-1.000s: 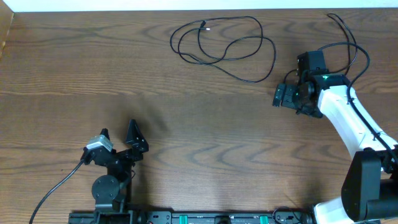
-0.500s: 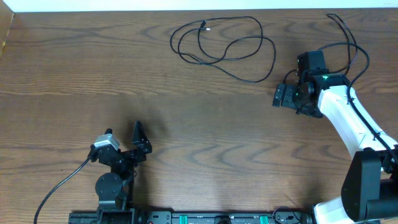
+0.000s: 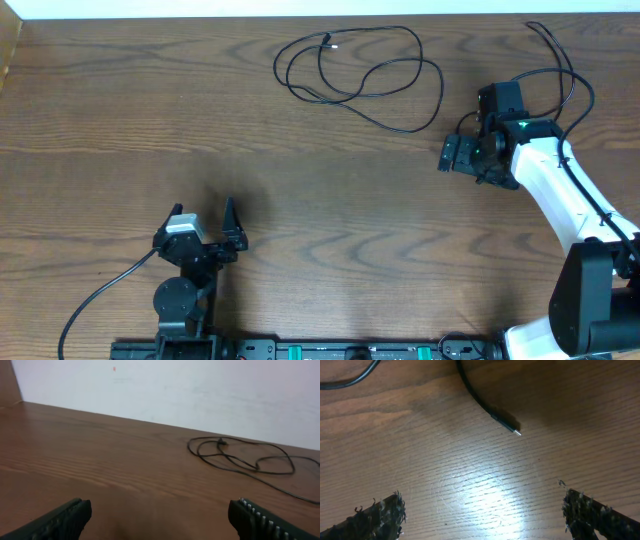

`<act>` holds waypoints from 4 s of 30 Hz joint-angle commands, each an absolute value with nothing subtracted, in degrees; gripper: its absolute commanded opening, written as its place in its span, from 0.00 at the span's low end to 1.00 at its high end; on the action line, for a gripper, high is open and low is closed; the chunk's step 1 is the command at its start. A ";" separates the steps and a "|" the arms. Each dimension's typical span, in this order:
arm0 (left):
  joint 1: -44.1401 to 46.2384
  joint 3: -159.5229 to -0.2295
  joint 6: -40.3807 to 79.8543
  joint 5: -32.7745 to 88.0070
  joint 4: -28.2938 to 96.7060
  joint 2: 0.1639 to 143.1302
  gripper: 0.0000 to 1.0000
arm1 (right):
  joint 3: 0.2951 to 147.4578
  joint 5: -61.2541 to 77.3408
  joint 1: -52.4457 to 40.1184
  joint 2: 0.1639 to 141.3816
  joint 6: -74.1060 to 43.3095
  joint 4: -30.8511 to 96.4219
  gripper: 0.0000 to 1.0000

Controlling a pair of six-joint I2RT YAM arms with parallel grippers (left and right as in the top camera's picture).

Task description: Untangle cables

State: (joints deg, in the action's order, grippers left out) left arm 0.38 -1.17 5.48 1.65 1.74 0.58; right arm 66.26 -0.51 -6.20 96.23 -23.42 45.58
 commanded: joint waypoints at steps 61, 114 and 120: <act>0.23 -0.23 9.28 3.42 3.84 0.23 0.93 | 66.19 -1.48 -6.48 94.59 -23.05 45.91 0.99; 0.23 -0.23 9.28 3.42 3.84 0.23 0.92 | 0.30 -1.06 -6.48 0.16 -14.90 4.08 0.99; 0.23 -0.23 9.30 3.42 3.84 0.23 0.93 | 0.30 -0.95 -6.55 0.27 -12.95 4.29 0.99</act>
